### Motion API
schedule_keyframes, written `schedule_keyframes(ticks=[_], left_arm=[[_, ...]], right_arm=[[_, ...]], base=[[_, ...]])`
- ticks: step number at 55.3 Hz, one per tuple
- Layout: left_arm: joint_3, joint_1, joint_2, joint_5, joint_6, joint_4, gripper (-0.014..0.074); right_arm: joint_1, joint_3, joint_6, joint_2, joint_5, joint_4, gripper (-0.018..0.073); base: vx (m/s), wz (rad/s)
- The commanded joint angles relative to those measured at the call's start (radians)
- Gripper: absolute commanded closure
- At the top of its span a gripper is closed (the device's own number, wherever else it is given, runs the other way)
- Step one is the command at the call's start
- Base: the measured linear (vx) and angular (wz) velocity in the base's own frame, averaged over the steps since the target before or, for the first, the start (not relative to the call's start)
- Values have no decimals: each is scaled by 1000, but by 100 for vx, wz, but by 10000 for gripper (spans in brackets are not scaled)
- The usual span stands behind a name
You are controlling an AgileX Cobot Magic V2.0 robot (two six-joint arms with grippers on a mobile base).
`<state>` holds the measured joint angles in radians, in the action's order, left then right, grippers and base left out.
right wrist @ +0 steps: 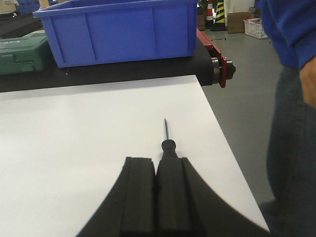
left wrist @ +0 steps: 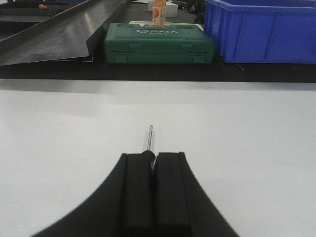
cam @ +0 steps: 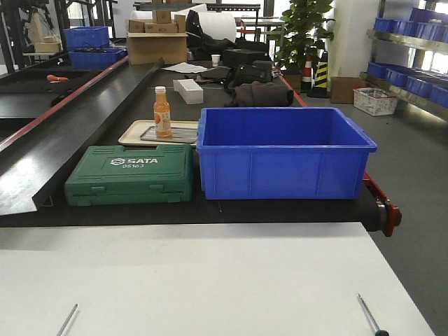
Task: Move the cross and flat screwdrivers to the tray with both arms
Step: 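Lower both grippers over the green-handled screwdrivers on the white table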
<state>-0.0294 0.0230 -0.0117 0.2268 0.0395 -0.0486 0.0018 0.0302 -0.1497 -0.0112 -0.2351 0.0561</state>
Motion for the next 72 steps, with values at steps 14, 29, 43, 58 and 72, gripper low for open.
schedule_keyframes(ticks=[14, 29, 43, 58, 72], left_arm=[[28, -3, -3, -88, 3, -1, 602], [28, -3, -3, -154, 3, -1, 602], [28, -3, -3, -252, 3, -1, 602], [32, -3, -3, -369, 11, -2, 602], [138, -3, 4, -386, 11, -2, 578]], right_arm=[[-4, 8, 2, 1, 83, 11, 567], [-4, 8, 2, 1, 83, 11, 567], [-4, 8, 3, 1, 89, 31, 567], [-4, 8, 2, 1, 296, 29, 567], [-4, -75, 2, 34, 437, 29, 565]], base=[[0, 0], [0, 0], [0, 0], [0, 0], [0, 0]])
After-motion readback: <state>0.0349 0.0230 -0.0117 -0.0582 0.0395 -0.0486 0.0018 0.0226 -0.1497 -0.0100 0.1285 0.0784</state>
